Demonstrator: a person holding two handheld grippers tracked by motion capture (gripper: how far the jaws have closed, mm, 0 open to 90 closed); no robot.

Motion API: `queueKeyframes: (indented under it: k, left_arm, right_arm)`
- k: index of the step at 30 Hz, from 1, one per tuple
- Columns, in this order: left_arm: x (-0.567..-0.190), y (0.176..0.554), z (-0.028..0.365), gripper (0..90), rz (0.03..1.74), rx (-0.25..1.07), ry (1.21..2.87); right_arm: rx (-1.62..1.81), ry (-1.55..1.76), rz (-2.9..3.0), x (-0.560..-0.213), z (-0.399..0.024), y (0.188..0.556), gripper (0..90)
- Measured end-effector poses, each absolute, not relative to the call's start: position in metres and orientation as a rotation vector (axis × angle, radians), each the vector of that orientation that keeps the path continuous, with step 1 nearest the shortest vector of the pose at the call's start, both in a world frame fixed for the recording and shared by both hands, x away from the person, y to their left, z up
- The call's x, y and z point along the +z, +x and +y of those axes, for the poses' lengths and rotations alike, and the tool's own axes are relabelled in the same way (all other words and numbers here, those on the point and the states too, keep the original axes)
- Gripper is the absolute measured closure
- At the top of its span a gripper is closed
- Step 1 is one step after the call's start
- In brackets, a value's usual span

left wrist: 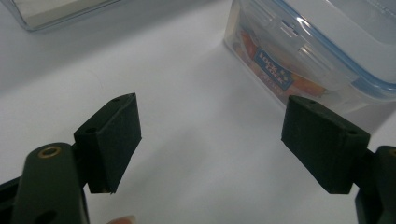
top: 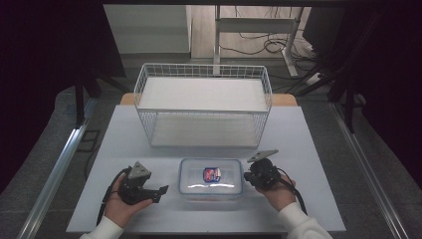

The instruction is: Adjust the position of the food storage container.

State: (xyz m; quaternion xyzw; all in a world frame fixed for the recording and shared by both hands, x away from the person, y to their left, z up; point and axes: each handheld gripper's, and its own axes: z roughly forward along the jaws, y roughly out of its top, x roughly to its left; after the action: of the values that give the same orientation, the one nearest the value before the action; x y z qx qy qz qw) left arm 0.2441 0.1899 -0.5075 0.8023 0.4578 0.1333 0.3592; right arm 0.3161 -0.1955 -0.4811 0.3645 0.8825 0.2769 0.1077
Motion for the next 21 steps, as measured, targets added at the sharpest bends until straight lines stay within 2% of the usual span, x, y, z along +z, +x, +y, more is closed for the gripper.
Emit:
queueKeyframes:
  k: [8,11,13,17,21]
  left_arm:
    - [-0.505,0.243,0.192,19.1,1.15,0.343,2.048]
    - [-0.502,0.242,0.193,18.7,1.146,0.341,2.018]
    - [-0.502,0.243,0.193,18.7,1.151,0.341,2.017]
    - [-0.503,0.244,0.193,18.7,1.157,0.338,2.019]
    - [-0.502,0.243,0.194,18.8,1.165,0.311,2.008]
  right_arm:
    - [1.104,1.238,2.465,-0.466,-0.233,0.309,88.5]
    - [1.217,1.259,2.442,-0.464,-0.245,0.304,84.5]
    - [1.294,1.235,2.453,-0.464,-0.248,0.302,74.9]
    - [1.324,1.227,2.469,-0.465,-0.244,0.3,49.2]
    - [1.35,1.241,2.444,-0.466,-0.238,0.298,32.8]
